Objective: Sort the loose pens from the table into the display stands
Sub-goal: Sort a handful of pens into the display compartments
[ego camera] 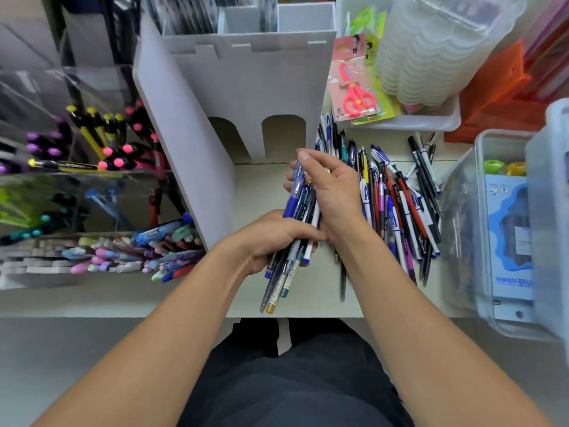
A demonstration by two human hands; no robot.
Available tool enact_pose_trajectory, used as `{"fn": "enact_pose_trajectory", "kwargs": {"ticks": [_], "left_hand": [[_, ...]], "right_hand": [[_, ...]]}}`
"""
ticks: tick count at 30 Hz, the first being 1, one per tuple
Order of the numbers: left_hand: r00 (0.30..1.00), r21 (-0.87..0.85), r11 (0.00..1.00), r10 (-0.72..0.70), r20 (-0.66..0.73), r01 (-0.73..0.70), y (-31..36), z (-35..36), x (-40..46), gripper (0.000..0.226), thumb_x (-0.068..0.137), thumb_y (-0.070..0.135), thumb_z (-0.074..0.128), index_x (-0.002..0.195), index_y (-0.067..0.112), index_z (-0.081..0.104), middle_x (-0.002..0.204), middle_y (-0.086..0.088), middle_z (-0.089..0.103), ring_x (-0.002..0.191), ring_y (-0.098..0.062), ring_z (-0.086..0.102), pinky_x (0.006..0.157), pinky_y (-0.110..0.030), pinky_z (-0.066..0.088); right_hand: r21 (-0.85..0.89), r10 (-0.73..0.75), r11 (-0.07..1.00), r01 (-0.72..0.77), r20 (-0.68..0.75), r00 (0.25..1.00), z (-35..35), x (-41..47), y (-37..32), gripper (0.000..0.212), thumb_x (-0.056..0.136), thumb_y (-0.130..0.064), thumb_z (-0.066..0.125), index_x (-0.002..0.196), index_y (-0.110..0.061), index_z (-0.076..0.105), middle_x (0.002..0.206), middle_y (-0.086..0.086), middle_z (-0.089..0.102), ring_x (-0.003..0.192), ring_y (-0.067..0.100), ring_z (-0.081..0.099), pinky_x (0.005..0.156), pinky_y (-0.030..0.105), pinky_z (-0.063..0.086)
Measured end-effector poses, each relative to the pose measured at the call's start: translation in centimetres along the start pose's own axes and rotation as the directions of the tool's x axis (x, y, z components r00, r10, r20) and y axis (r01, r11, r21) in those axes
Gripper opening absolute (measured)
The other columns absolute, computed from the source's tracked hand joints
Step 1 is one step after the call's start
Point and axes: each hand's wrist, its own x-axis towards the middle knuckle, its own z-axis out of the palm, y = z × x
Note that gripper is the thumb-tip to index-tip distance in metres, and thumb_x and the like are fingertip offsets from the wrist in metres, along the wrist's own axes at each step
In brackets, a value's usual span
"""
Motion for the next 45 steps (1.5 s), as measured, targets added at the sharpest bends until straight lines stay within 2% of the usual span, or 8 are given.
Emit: {"fn": "enact_pose_trajectory", "kwargs": {"ticks": [11,16,24,29,33,38,42,45], "left_hand": [[0.999,-0.115,0.993,-0.04,-0.034,0.036,0.3,0.7,-0.7,0.023,0.087,-0.012,0.061,0.093,0.007,0.052,0.056,-0.007,0.051,0.047,-0.018,0.051,0.044,-0.026,0.047],[0.975,-0.223,0.957,0.148,-0.165,-0.183,2.8,-0.1,-6.1,0.015,0.09,-0.001,0.065,0.091,0.011,0.056,0.064,-0.004,0.05,0.048,-0.013,0.048,0.044,-0.023,0.042],[0.858,-0.678,0.532,0.243,-0.452,-0.508,0.9,-3.4,-16.5,0.012,0.09,0.004,0.061,0.096,0.014,0.055,0.069,-0.002,0.05,0.048,-0.01,0.046,0.043,-0.019,0.043],[0.84,-0.776,0.323,0.187,-0.509,-0.542,-0.8,-8.0,-18.1,0.023,0.07,0.008,0.068,0.087,0.011,0.053,0.067,-0.002,0.048,0.049,-0.01,0.047,0.046,-0.02,0.046],[0.871,-0.825,0.285,0.218,-0.44,-0.488,-2.5,-10.4,-18.0,0.041,0.075,0.017,0.075,0.112,0.012,0.06,0.107,-0.009,0.05,0.101,-0.023,0.05,0.094,-0.029,0.045],[0.833,-0.801,0.239,0.227,-0.504,-0.549,-3.6,-13.1,-17.9,0.068,0.059,0.021,0.086,0.121,0.003,0.066,0.105,-0.013,0.06,0.098,-0.029,0.06,0.101,-0.041,0.05],[0.624,-0.31,0.665,0.301,-0.722,-0.679,-3.8,-14.4,-18.6,0.043,0.074,0.012,0.076,0.114,0.009,0.061,0.089,-0.013,0.065,0.076,-0.026,0.064,0.069,-0.046,0.058],[0.47,0.159,0.784,0.506,-0.723,-0.6,-4.2,-14.8,-18.8,0.036,0.077,0.01,0.068,0.109,0.024,0.061,0.097,-0.001,0.073,0.088,-0.021,0.071,0.078,-0.047,0.059]], "right_hand": [[-0.545,0.109,0.838,0.026,0.214,0.971,-2.9,0.2,-2.1,0.029,0.103,-0.026,0.05,0.114,-0.014,0.074,0.114,0.004,0.073,0.111,0.02,0.066,0.095,0.043,0.054],[-0.362,-0.194,0.893,0.268,0.229,0.954,-2.0,-4.2,-5.3,0.038,0.098,-0.046,0.048,0.128,-0.026,0.06,0.122,-0.003,0.067,0.116,0.012,0.064,0.099,0.043,0.055],[-0.248,-0.304,0.348,0.904,0.883,0.359,7.1,-12.2,-6.5,0.134,0.053,-0.068,0.081,0.153,0.001,0.025,0.163,0.012,0.023,0.155,0.028,0.013,0.125,0.048,0.018],[-0.074,-0.458,0.251,0.965,0.869,0.186,12.5,-14.8,-3.3,0.106,0.079,-0.078,0.054,0.141,0.007,0.038,0.151,0.024,0.036,0.151,0.038,0.024,0.122,0.054,0.023],[-0.072,-0.531,0.116,0.991,0.839,0.123,15.8,-15.6,-0.9,0.087,0.09,-0.073,0.042,0.136,0.001,0.045,0.143,0.024,0.047,0.144,0.041,0.037,0.119,0.052,0.028],[-0.179,-0.384,0.173,0.968,0.893,0.234,18.3,-15.0,-0.7,0.083,0.092,-0.072,0.039,0.134,-0.002,0.056,0.139,0.014,0.052,0.137,0.032,0.045,0.113,0.047,0.038],[-0.278,-0.393,0.572,0.772,0.733,0.556,19.8,-16.0,-3.4,0.045,0.092,-0.061,0.06,0.112,-0.021,0.068,0.09,-0.002,0.07,0.082,0.018,0.068,0.073,0.04,0.057],[-0.49,-0.295,0.496,0.717,0.681,0.67,22.7,-14.4,-4.0,0.025,0.079,-0.04,0.083,0.091,-0.023,0.069,0.066,-0.001,0.067,0.055,0.015,0.06,0.057,0.039,0.054]]}}
